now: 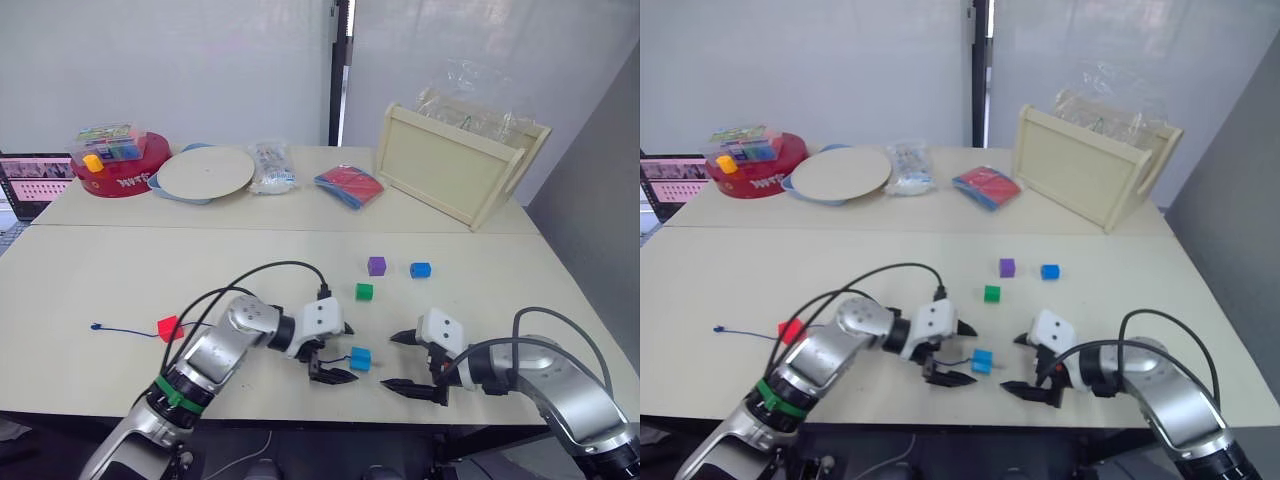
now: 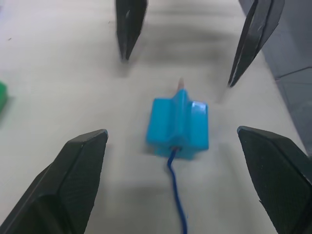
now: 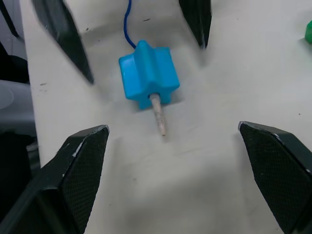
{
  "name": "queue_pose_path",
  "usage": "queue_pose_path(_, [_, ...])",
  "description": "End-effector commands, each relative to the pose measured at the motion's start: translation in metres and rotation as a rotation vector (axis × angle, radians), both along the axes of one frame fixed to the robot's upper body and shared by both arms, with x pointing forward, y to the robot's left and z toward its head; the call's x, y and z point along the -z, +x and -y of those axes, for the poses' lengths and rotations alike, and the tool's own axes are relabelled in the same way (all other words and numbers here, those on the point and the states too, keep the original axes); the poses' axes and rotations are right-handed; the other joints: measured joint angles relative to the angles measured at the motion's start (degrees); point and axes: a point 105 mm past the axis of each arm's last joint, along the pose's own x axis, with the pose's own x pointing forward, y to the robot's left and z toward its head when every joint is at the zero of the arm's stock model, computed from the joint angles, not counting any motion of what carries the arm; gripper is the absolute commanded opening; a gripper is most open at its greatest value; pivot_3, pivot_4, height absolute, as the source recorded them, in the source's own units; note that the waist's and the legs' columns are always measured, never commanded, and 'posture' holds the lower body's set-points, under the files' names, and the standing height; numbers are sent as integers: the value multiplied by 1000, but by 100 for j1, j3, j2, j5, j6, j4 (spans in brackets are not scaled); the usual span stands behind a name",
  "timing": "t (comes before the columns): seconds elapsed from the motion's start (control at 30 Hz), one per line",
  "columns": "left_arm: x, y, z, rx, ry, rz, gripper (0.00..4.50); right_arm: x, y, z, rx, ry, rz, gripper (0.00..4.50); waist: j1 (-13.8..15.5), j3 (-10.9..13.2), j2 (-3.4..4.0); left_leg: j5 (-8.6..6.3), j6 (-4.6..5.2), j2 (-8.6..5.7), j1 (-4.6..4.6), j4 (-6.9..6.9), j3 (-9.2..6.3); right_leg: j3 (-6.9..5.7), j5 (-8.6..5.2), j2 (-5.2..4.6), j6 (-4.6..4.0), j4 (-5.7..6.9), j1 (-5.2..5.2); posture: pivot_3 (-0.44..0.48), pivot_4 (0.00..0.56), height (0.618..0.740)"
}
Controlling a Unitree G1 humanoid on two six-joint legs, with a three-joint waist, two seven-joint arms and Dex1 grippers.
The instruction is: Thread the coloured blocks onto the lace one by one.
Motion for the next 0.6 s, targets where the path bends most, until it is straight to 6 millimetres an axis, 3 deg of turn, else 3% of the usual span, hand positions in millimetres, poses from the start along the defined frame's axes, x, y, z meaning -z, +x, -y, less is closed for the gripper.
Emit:
queue_pose_path(0.03, [0, 9, 11, -1, 3, 54, 4492, -5, 0, -5, -29, -28, 46, 4500, -5, 1, -1, 0, 0, 0, 0, 0, 0, 0, 0, 0, 0, 0, 0, 0, 150, 740])
queue_pose_path(0.17, [3, 7, 14, 19, -1, 35, 4492, -5, 1, -5, -32, -33, 45, 4500, -17, 1, -1, 0, 0, 0, 1, 0, 0, 0, 0, 1, 0, 0, 0, 0, 150, 740])
queue_pose_path(0.5, [2, 1, 13, 60, -4, 8, 1402, -2, 6, -8, -48, -48, 47, 4500, -8, 1, -1, 0, 0, 0, 1, 1, 0, 0, 0, 0, 0, 0, 0, 0, 150, 740])
queue_pose_path(0.6, [2, 1, 12, 63, -1, 9, 1397, 0, 5, -11, -68, -62, 48, 4500, -8, 1, -1, 0, 0, 0, 1, 1, 0, 0, 0, 0, 0, 0, 0, 0, 150, 740])
